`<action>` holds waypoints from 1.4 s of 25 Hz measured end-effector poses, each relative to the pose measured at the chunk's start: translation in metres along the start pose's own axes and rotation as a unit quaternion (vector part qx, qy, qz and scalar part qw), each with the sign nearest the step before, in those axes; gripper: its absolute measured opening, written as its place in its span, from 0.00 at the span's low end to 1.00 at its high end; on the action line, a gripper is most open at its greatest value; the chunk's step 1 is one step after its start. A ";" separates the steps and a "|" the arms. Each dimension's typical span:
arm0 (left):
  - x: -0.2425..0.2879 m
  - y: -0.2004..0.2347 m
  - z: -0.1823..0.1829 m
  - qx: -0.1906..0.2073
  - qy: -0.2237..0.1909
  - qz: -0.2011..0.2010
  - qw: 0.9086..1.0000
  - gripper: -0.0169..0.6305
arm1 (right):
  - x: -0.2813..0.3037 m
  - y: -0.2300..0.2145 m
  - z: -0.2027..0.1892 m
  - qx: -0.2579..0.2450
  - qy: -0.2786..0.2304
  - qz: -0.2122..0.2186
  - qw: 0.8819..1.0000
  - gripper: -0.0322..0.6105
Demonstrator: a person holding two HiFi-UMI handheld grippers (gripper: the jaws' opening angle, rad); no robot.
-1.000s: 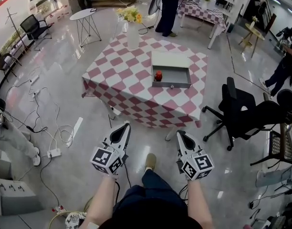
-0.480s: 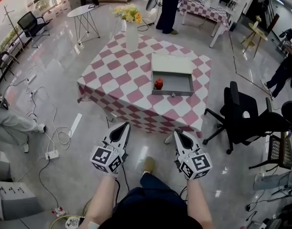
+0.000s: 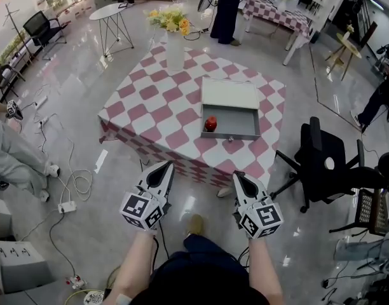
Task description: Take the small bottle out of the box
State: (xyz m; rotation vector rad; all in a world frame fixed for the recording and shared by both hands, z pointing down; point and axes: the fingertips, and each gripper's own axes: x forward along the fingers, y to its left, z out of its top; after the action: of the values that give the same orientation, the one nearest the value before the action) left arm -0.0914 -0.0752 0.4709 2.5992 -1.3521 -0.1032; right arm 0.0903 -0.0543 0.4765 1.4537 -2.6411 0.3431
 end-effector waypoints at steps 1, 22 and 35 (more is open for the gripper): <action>0.005 0.002 0.000 0.000 0.001 0.001 1.000 0.03 | 0.004 -0.003 0.000 0.000 0.002 0.002 1.000 0.06; 0.084 0.023 -0.009 -0.003 0.006 -0.001 1.000 0.03 | 0.065 -0.056 -0.001 0.003 0.013 0.029 0.999 0.06; 0.112 0.045 -0.011 -0.009 0.021 -0.010 1.000 0.03 | 0.098 -0.066 0.000 0.005 0.027 0.028 0.999 0.06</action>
State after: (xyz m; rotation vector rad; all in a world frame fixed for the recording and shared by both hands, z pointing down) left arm -0.0613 -0.1901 0.4955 2.5854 -1.3065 -0.0634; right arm 0.0931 -0.1690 0.5060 1.3555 -2.6443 0.3952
